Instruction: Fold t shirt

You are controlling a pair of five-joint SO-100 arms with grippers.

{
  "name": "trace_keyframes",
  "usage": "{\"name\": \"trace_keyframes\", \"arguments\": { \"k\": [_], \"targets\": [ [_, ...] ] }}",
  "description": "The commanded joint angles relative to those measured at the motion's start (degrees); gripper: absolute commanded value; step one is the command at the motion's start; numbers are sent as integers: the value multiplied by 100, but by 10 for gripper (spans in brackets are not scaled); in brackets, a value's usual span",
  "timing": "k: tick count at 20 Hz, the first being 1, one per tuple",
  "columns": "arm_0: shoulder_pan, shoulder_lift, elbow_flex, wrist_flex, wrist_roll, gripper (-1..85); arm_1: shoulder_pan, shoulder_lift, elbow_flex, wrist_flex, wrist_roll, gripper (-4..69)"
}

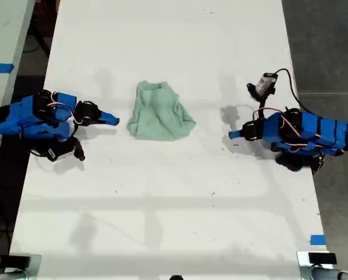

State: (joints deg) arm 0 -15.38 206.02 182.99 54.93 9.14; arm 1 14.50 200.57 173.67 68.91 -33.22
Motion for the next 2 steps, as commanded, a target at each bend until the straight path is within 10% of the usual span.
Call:
{"name": "trace_keyframes", "arguments": {
  "k": [1, 2],
  "targets": [
    [0, 35, 9, 26, -88, -2, 97, 44, 158, -202, -229, -3],
    [44, 35, 18, 26, -79, -2, 105, 44, 193, -202, -202, 16]
  ]
}}
